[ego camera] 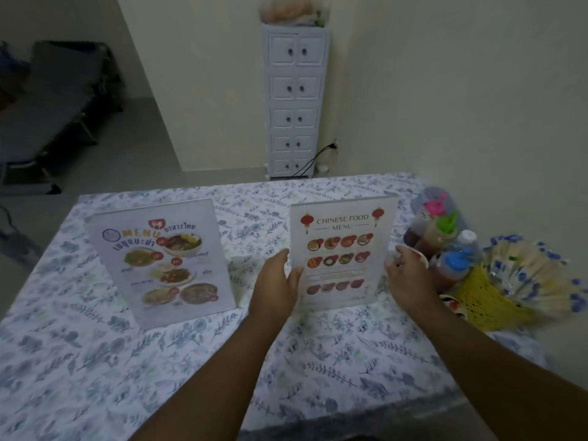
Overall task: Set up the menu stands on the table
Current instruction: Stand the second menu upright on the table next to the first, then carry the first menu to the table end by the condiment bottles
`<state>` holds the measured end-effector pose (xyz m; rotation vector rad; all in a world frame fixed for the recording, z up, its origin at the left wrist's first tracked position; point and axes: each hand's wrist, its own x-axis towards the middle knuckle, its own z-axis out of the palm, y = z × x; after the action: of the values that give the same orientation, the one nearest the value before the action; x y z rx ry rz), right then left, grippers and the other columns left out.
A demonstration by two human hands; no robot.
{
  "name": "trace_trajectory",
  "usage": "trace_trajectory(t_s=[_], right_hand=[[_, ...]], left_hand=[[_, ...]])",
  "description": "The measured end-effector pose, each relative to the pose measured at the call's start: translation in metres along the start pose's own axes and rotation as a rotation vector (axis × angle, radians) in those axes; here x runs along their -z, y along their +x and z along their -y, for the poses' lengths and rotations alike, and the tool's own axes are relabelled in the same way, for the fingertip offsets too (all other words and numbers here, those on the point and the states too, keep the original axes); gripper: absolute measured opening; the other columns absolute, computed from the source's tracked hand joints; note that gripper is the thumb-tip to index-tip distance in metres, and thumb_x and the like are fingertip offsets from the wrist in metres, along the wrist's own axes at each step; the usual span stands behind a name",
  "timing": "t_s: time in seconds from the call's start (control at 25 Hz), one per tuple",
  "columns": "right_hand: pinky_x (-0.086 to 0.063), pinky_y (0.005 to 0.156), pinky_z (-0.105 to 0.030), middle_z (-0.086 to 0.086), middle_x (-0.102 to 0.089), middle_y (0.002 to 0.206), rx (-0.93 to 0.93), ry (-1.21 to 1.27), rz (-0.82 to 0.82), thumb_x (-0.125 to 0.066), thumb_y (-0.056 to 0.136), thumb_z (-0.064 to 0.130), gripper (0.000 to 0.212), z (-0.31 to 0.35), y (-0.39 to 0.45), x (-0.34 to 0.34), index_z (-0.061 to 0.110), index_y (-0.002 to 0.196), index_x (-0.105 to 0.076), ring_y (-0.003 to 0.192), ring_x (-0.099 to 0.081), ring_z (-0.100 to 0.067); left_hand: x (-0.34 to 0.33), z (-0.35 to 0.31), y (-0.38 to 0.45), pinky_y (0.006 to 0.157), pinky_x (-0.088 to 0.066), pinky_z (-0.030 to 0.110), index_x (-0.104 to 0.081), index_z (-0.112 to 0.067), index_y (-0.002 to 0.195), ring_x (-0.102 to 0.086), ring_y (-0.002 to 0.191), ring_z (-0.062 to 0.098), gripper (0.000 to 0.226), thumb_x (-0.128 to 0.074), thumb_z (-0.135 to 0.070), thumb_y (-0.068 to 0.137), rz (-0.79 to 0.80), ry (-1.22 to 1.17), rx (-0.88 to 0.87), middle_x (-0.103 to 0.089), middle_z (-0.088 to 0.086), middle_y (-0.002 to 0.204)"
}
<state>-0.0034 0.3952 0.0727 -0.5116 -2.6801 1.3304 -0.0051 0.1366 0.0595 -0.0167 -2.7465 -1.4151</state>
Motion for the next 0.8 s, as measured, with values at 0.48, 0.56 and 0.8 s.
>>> trace_trajectory(t_s=[0.48,0.56,0.8], right_hand=[[-0.053,0.066,-0.025,-0.003,-0.072,0.084,0.148,0.196,-0.182,-0.063,0.095,0.032,0.022,0.052,0.206,0.028,0.014,0.095,-0.075,0.076,-0.066,-0.020],[-0.051,0.060,-0.014,0.003,-0.071,0.079,0.222,0.186,-0.211,-0.065,0.093,0.035,0.024,0.068,0.276,0.053,0.014,0.096,-0.077,0.073,-0.068,-0.019],[-0.062,0.076,-0.047,0.001,-0.076,0.083,0.161,0.226,-0.221,-0.069,0.090,0.032,0.023,0.012,0.425,0.093,0.013,0.098,-0.079,0.079,-0.075,-0.025]], left_hand=[[-0.018,-0.071,0.190,0.082,-0.065,0.051,-0.077,-0.039,0.100,-0.077,0.090,0.016,0.020,-0.058,-0.037,0.099,-0.192,-0.265,0.017,-0.077,-0.017,0.093],[-0.031,-0.102,0.250,0.084,-0.063,0.053,-0.076,-0.042,0.095,-0.077,0.093,0.021,0.020,-0.056,-0.045,0.096,-0.198,-0.295,-0.032,-0.079,-0.009,0.097],[-0.137,-0.141,0.369,0.091,-0.062,0.051,-0.076,-0.047,0.091,-0.077,0.100,0.020,0.023,-0.056,-0.037,0.097,-0.102,-0.374,-0.043,-0.081,-0.008,0.103]])
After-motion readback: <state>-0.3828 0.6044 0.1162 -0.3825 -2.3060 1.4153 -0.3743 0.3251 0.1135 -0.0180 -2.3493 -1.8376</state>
